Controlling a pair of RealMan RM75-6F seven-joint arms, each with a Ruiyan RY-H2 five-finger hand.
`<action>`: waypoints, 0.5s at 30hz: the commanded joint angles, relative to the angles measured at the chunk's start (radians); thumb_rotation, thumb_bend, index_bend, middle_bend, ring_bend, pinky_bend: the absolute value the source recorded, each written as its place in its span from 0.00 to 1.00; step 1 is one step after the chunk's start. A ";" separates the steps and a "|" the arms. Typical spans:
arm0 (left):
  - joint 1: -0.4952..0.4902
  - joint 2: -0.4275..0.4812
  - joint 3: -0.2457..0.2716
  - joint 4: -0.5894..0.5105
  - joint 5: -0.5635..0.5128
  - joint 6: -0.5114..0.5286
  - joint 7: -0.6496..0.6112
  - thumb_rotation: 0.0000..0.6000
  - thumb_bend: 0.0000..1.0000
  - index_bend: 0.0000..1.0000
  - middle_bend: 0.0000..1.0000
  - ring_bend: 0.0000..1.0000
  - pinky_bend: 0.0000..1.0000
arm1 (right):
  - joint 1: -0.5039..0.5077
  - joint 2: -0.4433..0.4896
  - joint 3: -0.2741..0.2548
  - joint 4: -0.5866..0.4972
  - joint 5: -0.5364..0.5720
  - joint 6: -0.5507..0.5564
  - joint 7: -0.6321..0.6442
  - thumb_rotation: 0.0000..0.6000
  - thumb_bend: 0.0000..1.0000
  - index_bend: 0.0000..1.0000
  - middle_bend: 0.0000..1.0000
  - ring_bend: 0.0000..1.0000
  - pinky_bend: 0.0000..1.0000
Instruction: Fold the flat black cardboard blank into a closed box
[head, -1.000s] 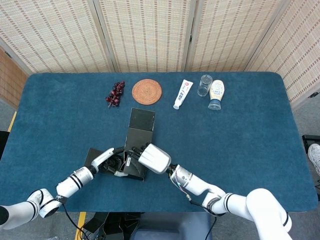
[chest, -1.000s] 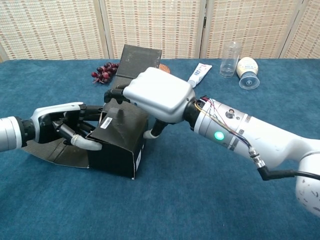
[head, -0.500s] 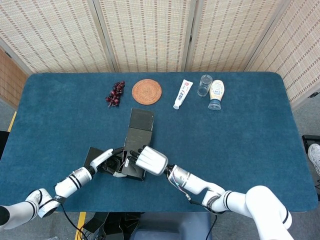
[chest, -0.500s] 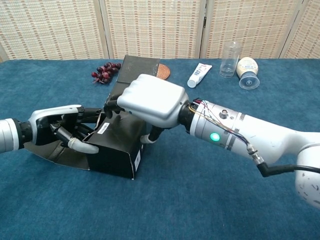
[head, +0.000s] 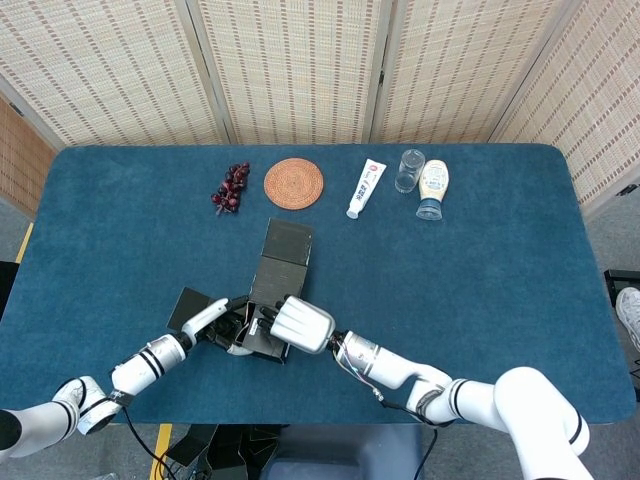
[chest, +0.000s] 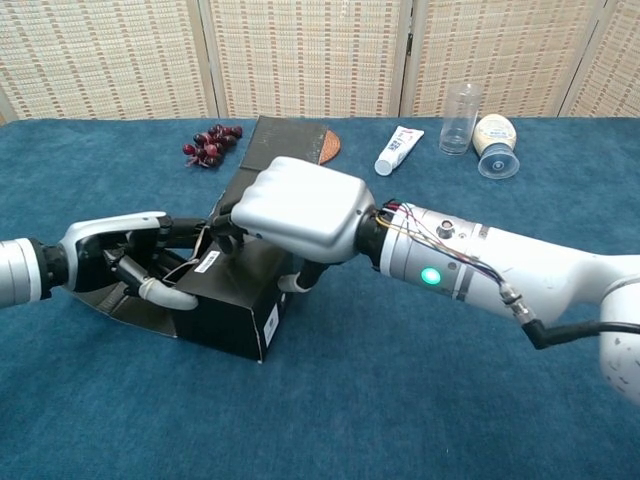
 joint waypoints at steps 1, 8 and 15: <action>0.000 0.000 0.001 -0.001 -0.001 0.000 0.002 1.00 0.14 0.21 0.21 0.64 0.93 | 0.001 0.008 -0.003 -0.012 -0.004 0.003 0.003 1.00 0.26 0.36 0.38 0.66 0.74; 0.000 -0.003 0.002 -0.001 -0.003 -0.001 0.004 1.00 0.14 0.21 0.21 0.64 0.93 | 0.001 0.022 -0.018 -0.031 -0.020 0.011 0.013 1.00 0.35 0.36 0.38 0.66 0.74; -0.002 -0.005 0.003 -0.002 -0.003 -0.002 0.005 1.00 0.14 0.21 0.21 0.64 0.93 | 0.001 0.013 -0.019 -0.016 -0.029 0.031 0.037 1.00 0.40 0.36 0.38 0.67 0.74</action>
